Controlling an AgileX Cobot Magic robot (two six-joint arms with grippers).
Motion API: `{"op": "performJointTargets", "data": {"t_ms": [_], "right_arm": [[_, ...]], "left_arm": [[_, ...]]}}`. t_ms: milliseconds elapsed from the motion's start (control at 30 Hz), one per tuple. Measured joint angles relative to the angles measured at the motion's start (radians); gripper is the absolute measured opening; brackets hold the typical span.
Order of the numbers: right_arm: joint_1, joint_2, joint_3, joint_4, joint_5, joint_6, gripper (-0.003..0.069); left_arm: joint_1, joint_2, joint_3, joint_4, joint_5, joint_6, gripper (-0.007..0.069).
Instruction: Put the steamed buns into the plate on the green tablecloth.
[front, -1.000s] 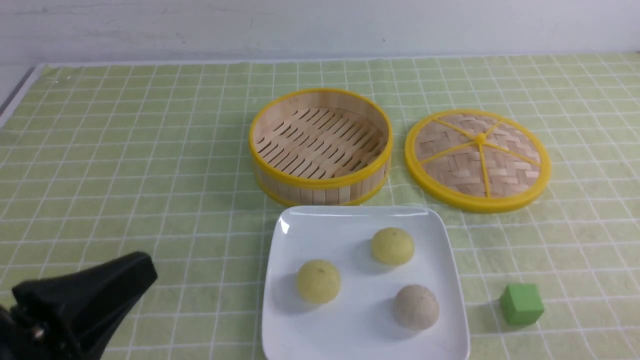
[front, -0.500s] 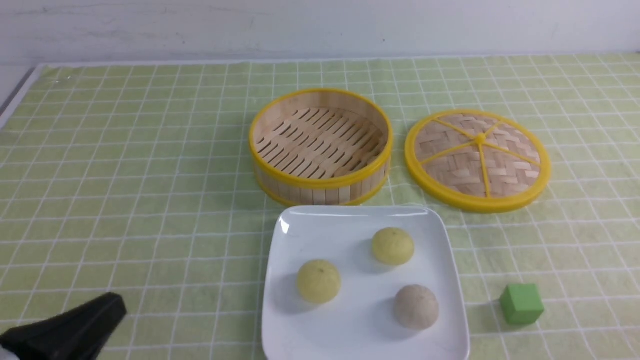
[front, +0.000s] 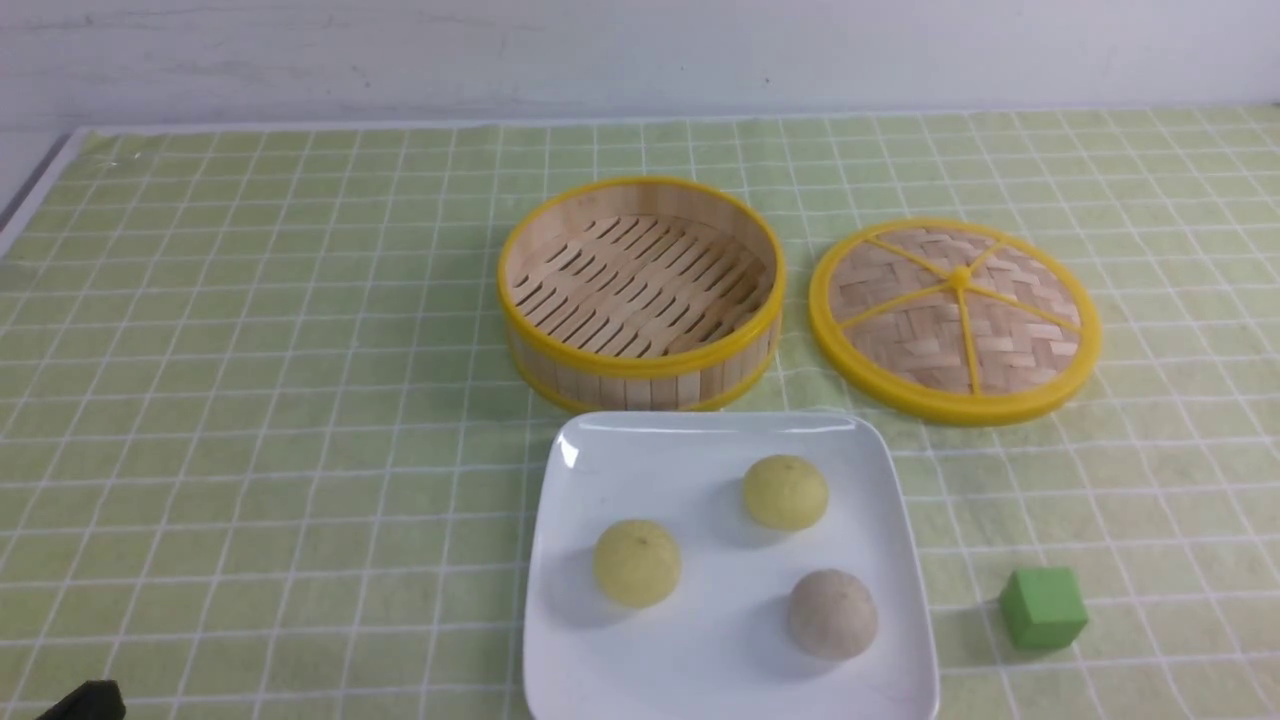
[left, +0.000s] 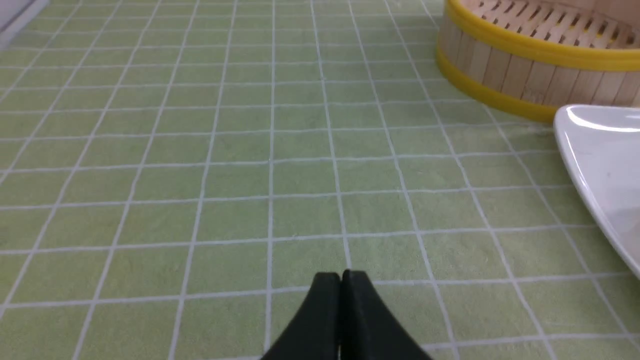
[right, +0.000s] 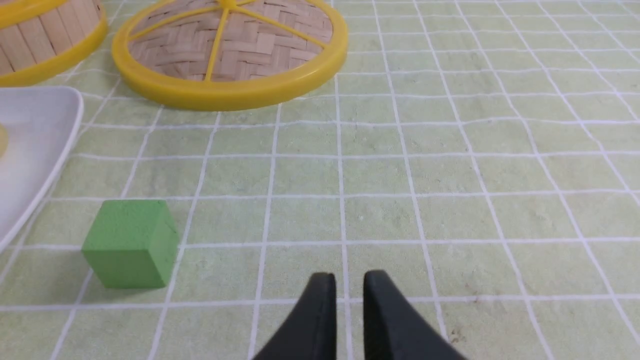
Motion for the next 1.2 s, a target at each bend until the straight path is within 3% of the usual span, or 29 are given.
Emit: {"op": "performJointTargets", "data": {"t_ms": [167, 1200], "right_arm": [[0.000, 0.000, 0.000, 0.000, 0.000, 0.000, 0.0118], [0.000, 0.000, 0.000, 0.000, 0.001, 0.000, 0.0152]], "left_arm": [[0.002, -0.018, -0.001, -0.001, 0.057, 0.007, 0.0029], [0.002, -0.018, -0.001, -0.003, 0.059, 0.010, 0.0051]]}}
